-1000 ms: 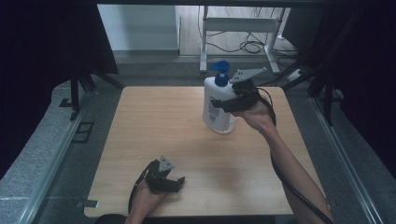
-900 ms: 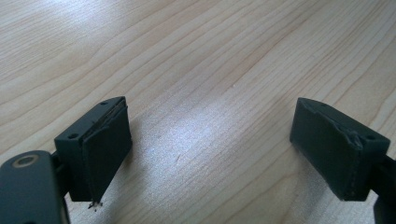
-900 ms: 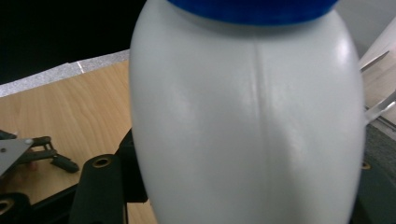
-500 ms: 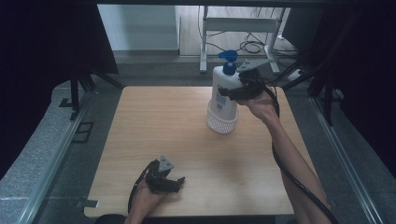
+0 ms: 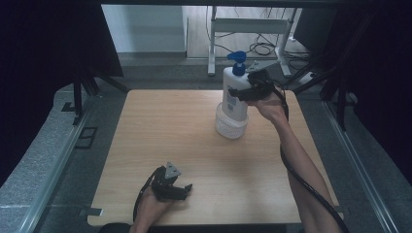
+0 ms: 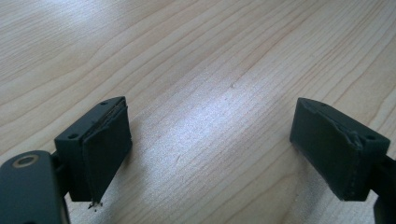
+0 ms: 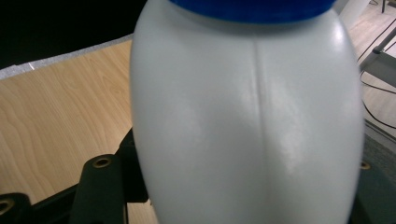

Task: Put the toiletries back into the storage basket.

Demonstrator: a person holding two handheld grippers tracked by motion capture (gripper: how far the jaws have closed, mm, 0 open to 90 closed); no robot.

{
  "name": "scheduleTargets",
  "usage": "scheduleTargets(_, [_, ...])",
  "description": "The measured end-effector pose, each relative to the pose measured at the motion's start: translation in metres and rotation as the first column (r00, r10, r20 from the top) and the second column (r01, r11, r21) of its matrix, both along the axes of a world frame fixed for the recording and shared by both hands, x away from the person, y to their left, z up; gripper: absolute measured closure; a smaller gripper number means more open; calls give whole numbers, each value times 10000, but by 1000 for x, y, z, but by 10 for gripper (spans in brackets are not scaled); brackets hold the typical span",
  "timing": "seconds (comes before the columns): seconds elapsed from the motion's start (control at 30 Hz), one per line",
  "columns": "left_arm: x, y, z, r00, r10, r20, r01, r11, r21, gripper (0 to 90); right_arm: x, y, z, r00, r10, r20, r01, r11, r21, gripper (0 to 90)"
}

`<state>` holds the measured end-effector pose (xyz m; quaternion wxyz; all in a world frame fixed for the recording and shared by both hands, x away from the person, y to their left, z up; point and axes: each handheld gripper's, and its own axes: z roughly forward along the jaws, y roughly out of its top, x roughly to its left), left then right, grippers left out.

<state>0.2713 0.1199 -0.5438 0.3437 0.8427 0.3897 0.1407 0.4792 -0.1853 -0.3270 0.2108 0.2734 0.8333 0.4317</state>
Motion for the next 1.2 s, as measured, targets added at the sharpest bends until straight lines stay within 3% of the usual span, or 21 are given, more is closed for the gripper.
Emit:
scheduleTargets(0.7, [0, 0, 0, 10000, -45, -14, 45, 10000, 28, 119, 15, 7, -49, 9991, 176, -382, -202, 9974, -697, 378])
scheduleTargets(1.2, [0, 1, 0, 10000, -85, -17, 85, 10000, 34, 120, 22, 5, -79, 9958, 363, -840, -420, 9969, -670, 378])
